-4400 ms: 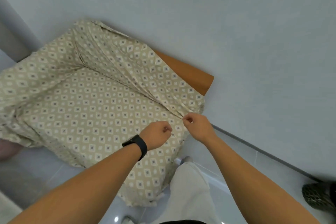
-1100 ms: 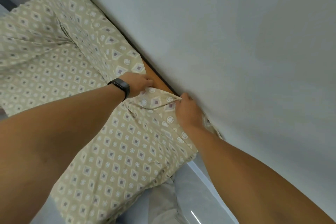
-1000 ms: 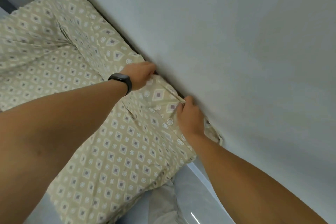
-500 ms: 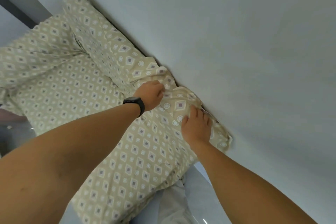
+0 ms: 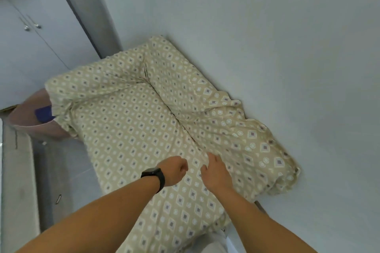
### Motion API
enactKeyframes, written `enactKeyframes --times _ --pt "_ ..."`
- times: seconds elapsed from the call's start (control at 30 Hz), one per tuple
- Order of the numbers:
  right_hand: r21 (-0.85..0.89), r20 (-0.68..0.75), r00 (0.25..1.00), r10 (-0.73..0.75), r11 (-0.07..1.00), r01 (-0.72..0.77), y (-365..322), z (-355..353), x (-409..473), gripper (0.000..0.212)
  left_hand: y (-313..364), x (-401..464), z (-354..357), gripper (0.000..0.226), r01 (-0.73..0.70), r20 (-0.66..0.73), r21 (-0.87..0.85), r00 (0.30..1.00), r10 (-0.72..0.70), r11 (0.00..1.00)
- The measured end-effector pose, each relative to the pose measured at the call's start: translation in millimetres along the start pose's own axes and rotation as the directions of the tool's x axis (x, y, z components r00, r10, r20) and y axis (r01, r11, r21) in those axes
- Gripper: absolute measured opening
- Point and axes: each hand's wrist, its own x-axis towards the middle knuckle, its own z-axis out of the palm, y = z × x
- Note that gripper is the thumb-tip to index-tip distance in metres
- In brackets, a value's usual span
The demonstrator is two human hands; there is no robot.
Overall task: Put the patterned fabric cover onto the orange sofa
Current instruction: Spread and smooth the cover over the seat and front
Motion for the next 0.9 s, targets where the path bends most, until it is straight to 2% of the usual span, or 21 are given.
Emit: enactKeyframes --times 0.2,0.37,0.53,0.63,0.77,0.9 --pt "0.124 0.029 0.999 0.023 0.992 -0.026 -109 74 -80 0.051 -104 -92 -3 0.026 0.018 -0.033 -0.164 0.999 -0.024 0.986" --pt "0.116 0.091 0.996 0.025 0.993 -0.036 -153 113 -141 0.049 -155 -164 7 0.018 0.059 0.089 -0.208 0.995 -0.041 0.976" --pt "-0.073 0.223 0.975 0.021 0.997 -0.005 -156 133 -150 0.043 -187 -196 41 0.022 0.199 0.138 -0.307 0.977 -0.163 0.931" --pt "-0.118 0.271 0.962 0.007 0.993 0.026 -156 140 -137 0.041 -198 -197 72 0.012 0.314 0.134 -0.432 0.949 -0.284 0.846" --pt "-0.19 0.358 0.934 -0.024 0.977 0.098 -129 179 -98 0.035 -212 -162 134 0.016 0.46 0.191 -0.528 0.883 -0.428 0.714" --pt "-0.282 0.478 0.878 -0.007 0.946 0.161 -77 251 -51 0.037 -231 -122 227 0.036 0.607 0.277 -0.528 0.785 -0.555 0.594"
